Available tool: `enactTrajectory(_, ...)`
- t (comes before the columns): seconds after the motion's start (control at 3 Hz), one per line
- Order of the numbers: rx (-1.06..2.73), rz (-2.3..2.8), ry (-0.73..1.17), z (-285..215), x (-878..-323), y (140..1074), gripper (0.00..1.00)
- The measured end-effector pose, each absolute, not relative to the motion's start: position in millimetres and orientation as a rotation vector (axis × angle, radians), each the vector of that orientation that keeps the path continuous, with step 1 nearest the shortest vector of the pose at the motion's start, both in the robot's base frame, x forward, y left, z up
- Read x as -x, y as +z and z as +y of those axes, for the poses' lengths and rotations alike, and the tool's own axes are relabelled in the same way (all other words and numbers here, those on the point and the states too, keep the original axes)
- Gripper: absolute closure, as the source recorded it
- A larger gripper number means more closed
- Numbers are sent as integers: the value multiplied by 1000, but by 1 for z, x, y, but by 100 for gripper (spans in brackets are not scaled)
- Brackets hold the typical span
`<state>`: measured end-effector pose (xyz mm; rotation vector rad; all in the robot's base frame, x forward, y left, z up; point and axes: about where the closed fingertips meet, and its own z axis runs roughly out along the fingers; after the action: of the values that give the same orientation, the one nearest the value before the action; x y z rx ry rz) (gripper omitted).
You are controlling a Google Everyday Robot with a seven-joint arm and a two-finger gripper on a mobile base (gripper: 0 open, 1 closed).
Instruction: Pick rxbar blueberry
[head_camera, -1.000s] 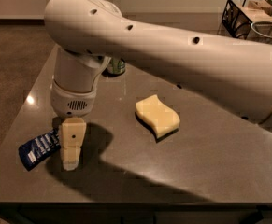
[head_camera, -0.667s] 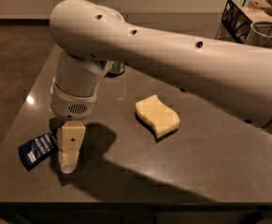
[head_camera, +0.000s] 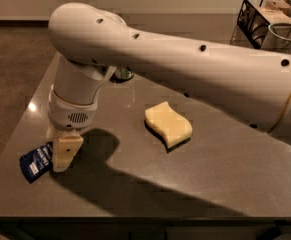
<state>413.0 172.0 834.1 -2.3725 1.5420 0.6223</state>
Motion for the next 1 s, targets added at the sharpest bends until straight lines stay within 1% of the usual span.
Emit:
enactTrajectory(0.67, 2332, 1552, 630, 167, -419, 848, 88)
enactTrajectory(1.0, 2246, 1599, 643, 151, -434, 870, 100)
